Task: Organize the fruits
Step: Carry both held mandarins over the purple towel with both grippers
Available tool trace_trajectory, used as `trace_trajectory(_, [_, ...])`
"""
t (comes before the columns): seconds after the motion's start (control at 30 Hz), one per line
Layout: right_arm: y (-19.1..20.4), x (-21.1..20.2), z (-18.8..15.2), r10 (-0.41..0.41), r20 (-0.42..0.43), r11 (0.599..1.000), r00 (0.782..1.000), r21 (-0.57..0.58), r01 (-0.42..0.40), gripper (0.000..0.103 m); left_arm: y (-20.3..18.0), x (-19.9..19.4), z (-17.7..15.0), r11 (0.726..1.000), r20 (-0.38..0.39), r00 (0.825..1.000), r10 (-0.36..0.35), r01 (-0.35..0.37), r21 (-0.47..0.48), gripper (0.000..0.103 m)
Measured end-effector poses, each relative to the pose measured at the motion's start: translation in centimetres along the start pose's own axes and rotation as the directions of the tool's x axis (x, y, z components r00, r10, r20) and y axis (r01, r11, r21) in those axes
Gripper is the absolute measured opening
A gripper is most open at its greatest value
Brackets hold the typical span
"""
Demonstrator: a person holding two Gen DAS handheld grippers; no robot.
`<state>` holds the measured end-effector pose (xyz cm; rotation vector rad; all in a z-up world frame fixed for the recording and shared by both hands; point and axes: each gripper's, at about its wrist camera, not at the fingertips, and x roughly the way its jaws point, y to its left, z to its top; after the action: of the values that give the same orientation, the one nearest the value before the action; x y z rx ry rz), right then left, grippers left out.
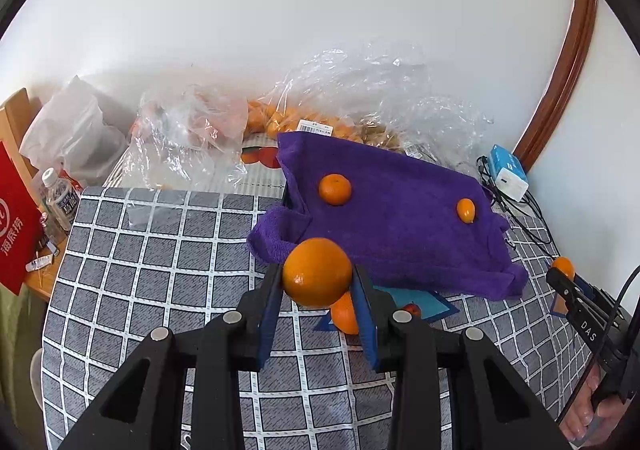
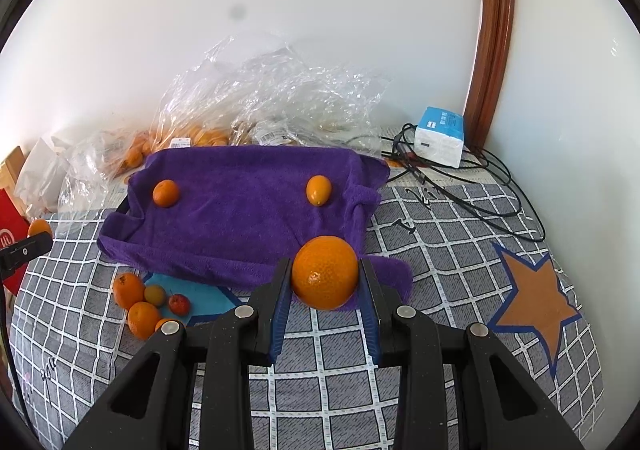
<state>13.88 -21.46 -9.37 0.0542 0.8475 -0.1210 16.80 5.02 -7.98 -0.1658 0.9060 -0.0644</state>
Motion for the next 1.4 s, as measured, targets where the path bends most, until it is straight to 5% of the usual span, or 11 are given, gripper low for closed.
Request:
trace_trajectory(0.97, [-0.8,6.7,5.5,-0.026,-0.010,1.000,1.000,0.008,0.027,0.032,0.3,6.7,4.7,0.999,-0.042,0.999,-0.005,0.003,-0.039,0.033])
trace_trajectory(1.4, [-0.3,13.7,5.3,0.005,-0.108,1.000,0.994,0.002,-0.005,0.032,-0.4,12.4,5.6,1.000,-0.115,0.993,0.000,-0.002,-0.022,0.033])
